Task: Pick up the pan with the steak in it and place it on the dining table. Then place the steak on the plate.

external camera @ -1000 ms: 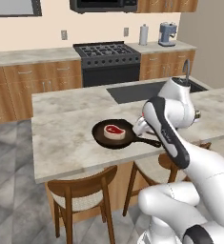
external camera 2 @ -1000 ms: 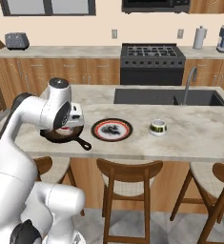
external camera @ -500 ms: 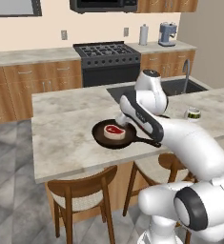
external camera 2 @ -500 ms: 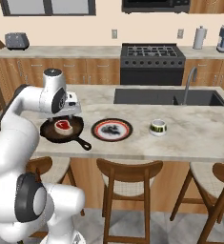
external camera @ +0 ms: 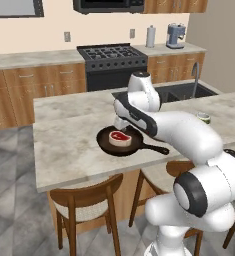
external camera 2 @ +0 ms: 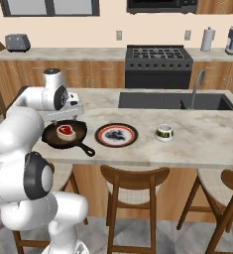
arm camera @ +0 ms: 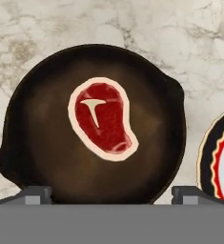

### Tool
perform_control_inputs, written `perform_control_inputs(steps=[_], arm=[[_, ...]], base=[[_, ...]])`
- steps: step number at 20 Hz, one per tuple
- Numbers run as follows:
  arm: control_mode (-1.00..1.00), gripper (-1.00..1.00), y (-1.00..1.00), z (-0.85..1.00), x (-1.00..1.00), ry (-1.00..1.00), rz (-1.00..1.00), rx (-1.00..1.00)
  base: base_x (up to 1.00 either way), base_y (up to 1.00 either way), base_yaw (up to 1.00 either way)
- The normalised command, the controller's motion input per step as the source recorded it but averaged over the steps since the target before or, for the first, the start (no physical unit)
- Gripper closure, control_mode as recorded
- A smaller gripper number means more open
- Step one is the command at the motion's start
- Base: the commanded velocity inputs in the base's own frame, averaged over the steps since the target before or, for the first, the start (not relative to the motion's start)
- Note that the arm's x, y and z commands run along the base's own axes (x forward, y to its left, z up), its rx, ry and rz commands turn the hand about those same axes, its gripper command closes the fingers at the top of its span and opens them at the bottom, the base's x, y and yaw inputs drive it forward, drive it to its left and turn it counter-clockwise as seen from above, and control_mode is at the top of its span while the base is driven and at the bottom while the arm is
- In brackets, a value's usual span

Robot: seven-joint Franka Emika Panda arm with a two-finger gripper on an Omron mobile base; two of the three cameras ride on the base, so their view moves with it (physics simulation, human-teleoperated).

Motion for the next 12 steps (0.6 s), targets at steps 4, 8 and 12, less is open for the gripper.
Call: perform_control_inputs(steps=[4,8,12], arm=[[-1.00,-1.00,0.06,-0.33,0.23,0.00,0.00,-0.05],[-1.00,-1.00,0.00,-0.01,0.00,0.00,0.00,0.00],[-1.00,-1.00,0.00,-0.16,0.00,0.00,0.00,0.03]], base=[[0.00,0.00,0.00],[0.00,0.00,0.00],[0.00,0.00,0.00]])
